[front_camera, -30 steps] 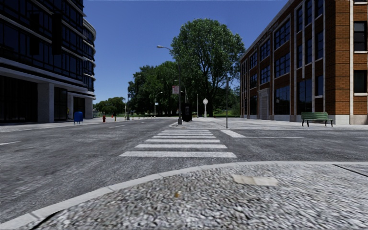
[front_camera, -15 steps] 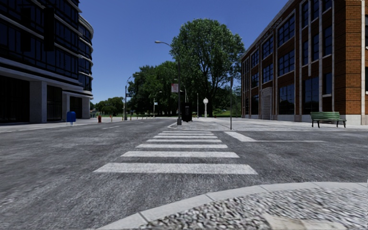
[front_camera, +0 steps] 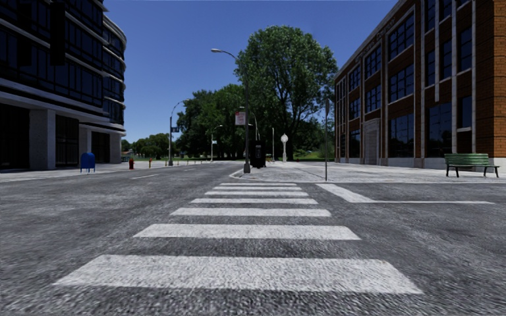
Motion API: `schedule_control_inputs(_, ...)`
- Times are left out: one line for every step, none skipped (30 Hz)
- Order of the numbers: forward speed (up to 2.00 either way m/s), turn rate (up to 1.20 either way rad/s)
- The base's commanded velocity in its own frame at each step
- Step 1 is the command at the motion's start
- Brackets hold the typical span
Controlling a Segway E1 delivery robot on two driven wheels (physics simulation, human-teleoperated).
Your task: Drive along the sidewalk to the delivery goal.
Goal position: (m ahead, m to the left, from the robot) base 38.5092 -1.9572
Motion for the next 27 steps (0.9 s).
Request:
schedule_control_inputs(1.99, 0.0)
schedule_control_inputs(1.99, 0.0)
schedule_control_inputs(1.99, 0.0)
schedule_control_inputs(1.99, 0.0)
schedule_control_inputs(1.99, 0.0)
schedule_control_inputs(1.99, 0.0)
schedule_control_inputs(1.99, 0.0)
schedule_control_inputs(1.99, 0.0)
schedule_control_inputs(1.99, 0.0)
schedule_control_inputs(1.99, 0.0)
schedule_control_inputs(1.99, 0.0)
schedule_control_inputs(1.99, 0.0)
schedule_control_inputs(1.99, 0.0)
schedule_control_inputs(1.99, 0.0)
schedule_control_inputs(1.99, 0.0)
schedule_control_inputs(1.99, 0.0)
schedule_control_inputs(1.99, 0.0)
schedule_control_inputs(1.99, 0.0)
schedule_control_inputs(1.99, 0.0)
schedule_control_inputs(1.99, 0.0)
schedule_control_inputs(1.99, 0.0)
schedule_control_inputs(1.99, 0.0)
schedule_control_inputs(1.99, 0.0)
schedule_control_inputs(1.99, 0.0)
schedule_control_inputs(1.99, 0.0)
schedule_control_inputs(1.99, 0.0)
schedule_control_inputs(1.99, 0.0)
